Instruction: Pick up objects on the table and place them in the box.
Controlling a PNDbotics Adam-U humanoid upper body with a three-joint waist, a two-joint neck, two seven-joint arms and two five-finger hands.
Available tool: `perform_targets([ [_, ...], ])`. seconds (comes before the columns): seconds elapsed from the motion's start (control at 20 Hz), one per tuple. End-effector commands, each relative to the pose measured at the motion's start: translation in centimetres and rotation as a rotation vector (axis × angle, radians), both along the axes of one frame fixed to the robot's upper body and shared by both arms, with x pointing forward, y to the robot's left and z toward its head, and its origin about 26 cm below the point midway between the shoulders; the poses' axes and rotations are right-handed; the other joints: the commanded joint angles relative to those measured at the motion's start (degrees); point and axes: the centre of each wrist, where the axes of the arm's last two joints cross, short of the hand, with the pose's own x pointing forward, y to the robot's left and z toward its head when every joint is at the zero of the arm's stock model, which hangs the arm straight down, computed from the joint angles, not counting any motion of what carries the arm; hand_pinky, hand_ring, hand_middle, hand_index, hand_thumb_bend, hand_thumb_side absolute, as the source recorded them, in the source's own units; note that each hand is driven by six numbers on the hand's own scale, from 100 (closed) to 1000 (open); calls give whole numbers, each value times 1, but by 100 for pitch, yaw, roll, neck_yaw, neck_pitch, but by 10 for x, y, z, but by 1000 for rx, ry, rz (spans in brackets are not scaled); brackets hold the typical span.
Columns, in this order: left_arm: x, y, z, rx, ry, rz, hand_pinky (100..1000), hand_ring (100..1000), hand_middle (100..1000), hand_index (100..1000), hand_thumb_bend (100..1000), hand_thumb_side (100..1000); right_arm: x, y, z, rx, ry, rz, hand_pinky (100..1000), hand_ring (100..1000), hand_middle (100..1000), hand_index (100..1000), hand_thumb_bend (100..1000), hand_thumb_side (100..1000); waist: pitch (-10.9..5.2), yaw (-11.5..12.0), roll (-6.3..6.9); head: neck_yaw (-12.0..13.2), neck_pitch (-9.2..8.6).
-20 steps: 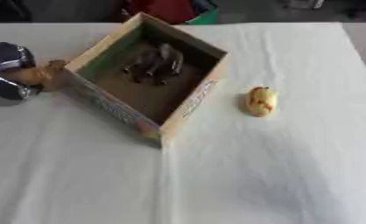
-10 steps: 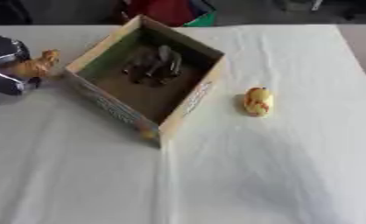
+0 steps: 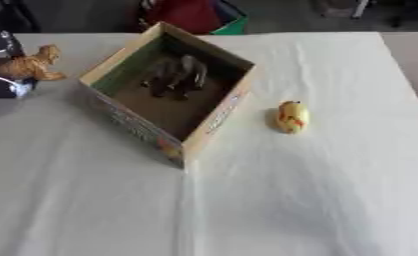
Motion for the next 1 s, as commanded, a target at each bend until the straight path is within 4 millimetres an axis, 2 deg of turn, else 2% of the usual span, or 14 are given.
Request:
perform_targets([
  [0.05, -11, -7, 35, 31, -67, -18, 256, 324, 165, 175, 100, 336, -3, -3, 10, -25, -25, 2, 699, 1000, 565, 818, 100, 949, -148, -8, 20, -25, 32],
  [0.6, -8, -78, 60, -59, -67, -260, 265, 324, 158, 174, 100, 343, -1, 0, 12, -25, -27, 20, 697, 1000, 564, 818, 100, 951, -135, -130, 94, 71, -47],
  [1.0, 2, -126, 55, -118, -61, -368, 272, 328, 159, 176, 100, 341, 3, 7, 18, -32, -40, 63, 697, 1000, 565, 818, 100, 954, -44, -320, 117, 147, -155],
])
